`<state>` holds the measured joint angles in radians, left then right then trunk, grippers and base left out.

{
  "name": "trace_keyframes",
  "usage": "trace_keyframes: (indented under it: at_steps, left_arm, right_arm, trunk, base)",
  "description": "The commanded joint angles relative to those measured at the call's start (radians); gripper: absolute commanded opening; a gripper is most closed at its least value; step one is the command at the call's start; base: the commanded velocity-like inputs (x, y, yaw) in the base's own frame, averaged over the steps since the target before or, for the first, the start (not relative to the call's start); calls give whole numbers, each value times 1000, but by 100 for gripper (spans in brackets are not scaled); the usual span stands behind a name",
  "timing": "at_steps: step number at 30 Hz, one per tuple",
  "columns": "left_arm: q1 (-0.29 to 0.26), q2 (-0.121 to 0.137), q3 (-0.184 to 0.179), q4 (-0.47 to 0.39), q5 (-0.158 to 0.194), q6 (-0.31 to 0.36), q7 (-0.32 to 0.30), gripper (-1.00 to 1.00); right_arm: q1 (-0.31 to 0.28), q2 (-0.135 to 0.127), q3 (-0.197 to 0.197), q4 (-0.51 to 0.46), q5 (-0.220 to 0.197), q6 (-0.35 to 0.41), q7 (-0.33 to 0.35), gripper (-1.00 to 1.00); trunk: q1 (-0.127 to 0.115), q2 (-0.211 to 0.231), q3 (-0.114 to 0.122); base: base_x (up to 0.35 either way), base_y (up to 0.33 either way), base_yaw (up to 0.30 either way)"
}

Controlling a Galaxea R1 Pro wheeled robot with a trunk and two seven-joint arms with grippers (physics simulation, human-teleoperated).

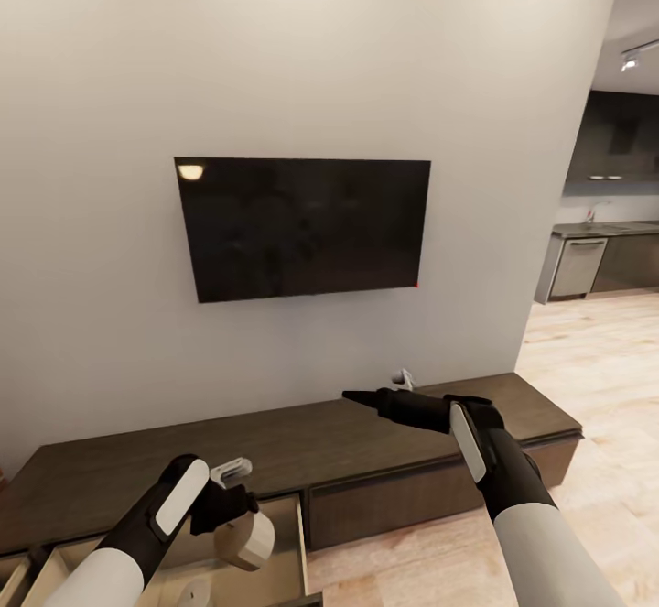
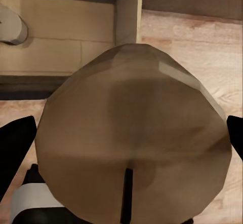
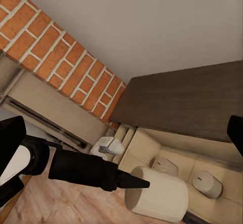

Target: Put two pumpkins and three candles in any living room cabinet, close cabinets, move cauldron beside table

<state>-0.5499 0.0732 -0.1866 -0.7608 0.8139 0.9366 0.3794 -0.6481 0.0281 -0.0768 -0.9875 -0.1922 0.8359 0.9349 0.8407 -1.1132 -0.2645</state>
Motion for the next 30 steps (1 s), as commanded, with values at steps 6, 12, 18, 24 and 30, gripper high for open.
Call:
trace_keyframes:
  at_steps: [6, 12, 18, 24, 30]
  left_arm:
    - [-2, 3, -7, 44, 6, -5, 2, -100]
    - [-2, 32, -10, 56, -2, -5, 6, -100]
    - [-2, 49, -11, 53, -1, -1, 5, -100]
    - [-2, 49, -12, 47, -1, 0, 6, -100]
    - [-2, 45, -19, 55, -2, -5, 10, -100]
  right_arm:
    - [-1, 0, -3, 0, 0, 5, 4, 100]
    - [-1, -1, -3, 0, 0, 5, 3, 100]
    - [-1, 0, -3, 0, 0, 5, 3, 100]
    - [-1, 0, -3, 0, 0, 5, 2, 100]
    - [-1, -1, -3, 0, -1, 5, 2, 100]
  trunk:
    - [0, -1, -1]
    - [0, -1, -1]
    - [0, -1, -1]
    - [0, -1, -1]
    - [0, -1, -1]
  base:
    - [33, 5, 0]
    - [2, 0, 0]
    - [0, 0, 0]
    - [0, 0, 0]
    - [142, 0, 0]
